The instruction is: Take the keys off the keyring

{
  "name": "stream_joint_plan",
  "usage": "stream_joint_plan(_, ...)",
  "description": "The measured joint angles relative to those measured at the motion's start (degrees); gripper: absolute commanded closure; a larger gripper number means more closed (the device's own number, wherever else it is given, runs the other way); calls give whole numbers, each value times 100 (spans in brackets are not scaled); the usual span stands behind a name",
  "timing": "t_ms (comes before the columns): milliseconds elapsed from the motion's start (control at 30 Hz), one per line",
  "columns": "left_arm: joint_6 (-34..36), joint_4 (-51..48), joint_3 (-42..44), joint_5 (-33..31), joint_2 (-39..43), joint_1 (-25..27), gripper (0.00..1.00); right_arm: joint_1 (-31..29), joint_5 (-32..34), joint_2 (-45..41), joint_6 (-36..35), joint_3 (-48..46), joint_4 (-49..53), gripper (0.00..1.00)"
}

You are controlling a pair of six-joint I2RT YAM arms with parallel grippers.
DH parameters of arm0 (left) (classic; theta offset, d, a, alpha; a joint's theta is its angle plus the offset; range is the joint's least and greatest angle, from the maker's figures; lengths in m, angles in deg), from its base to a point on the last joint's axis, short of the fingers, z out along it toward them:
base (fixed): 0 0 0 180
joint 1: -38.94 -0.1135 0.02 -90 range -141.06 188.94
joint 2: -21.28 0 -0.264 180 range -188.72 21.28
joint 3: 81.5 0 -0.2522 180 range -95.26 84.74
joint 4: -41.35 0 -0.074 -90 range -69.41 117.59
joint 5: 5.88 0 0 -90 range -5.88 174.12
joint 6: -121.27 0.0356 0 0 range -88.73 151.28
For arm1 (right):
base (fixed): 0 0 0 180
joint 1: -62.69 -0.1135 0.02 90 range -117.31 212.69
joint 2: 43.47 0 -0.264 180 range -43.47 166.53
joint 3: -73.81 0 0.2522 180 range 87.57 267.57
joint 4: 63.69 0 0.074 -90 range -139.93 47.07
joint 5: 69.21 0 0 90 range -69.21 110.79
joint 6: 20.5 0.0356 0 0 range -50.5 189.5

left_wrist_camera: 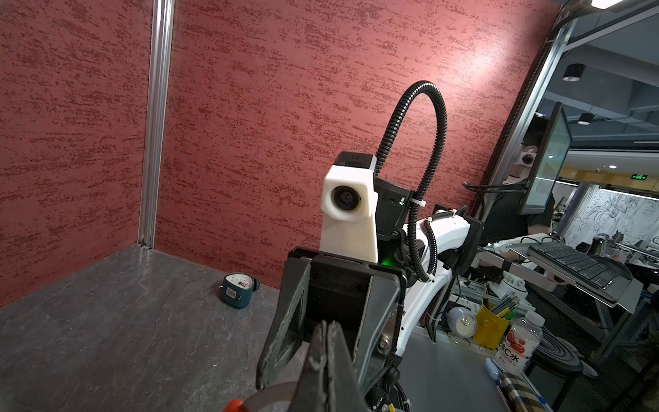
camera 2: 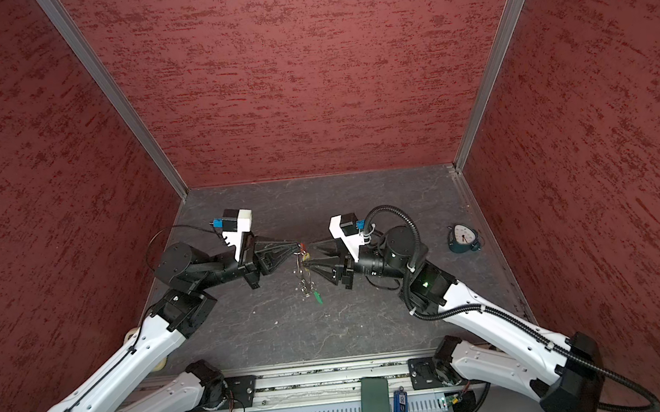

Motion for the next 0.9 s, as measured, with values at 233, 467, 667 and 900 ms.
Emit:
stream_joint_plan(233,-48,42,2,-26,0,0,100,0,-221,28,55,0,-33,89)
stream_joint_plan(467,-83,70,13,-50,0,-22,100,0,-291,28,90,0,-28,100)
stream_joint_plan(667,-122,138,35,-127,0,-26,100,0,-291,44,90,4,-22,100)
stream_joint_plan(900,-214,186,127,-125,-9,-35,100,0,-278,210,116,9,24,100)
